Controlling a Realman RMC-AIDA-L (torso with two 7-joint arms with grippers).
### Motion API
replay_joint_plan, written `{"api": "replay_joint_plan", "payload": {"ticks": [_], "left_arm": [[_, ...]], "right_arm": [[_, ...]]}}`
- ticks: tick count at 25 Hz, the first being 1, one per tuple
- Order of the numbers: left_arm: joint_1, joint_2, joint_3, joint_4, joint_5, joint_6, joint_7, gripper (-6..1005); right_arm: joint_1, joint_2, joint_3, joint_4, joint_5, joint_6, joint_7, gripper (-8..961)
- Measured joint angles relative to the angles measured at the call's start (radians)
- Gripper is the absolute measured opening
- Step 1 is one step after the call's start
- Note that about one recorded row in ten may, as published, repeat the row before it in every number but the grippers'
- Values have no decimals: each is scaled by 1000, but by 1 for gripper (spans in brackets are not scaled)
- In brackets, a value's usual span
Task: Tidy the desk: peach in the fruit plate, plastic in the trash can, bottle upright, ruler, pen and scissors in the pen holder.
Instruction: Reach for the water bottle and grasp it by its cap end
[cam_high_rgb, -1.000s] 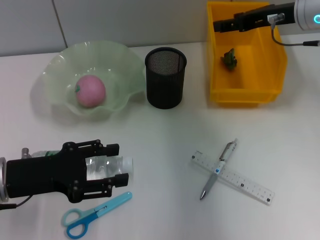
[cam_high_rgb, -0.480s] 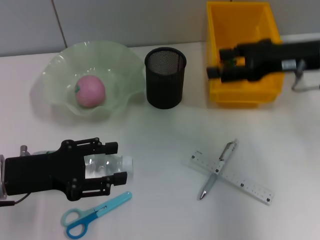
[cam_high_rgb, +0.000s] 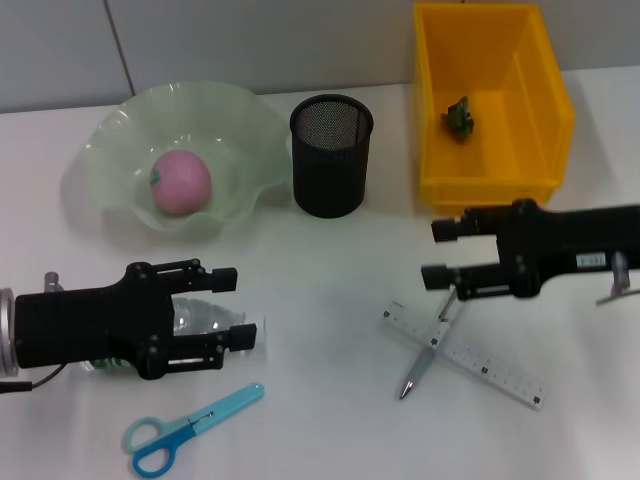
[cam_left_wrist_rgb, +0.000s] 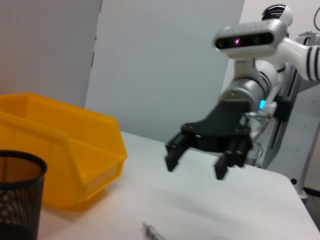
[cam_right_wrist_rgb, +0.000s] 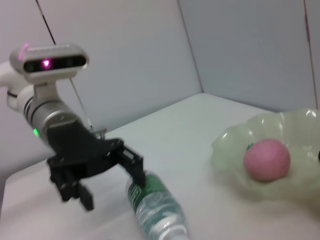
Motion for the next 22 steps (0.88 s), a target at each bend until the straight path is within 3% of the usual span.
{"api": "replay_joint_plan", "payload": {"ticks": [6, 17, 21, 22], "left_arm": [[-29, -3, 0, 60, 104, -75, -52, 725], [-140, -73, 7, 334, 470, -115, -224, 725], [-167, -77, 22, 358, 518, -109, -250, 725], [-213, -78, 65, 367, 569, -107, -289, 725]], "right_arm": [[-32, 0, 8, 82, -4, 31, -61, 725], [-40, -12, 8, 123, -23, 76, -64, 726], [-42, -16, 8, 124, -24, 85, -64, 726], [-42, -17, 7, 124, -24, 85, -63, 726]]}}
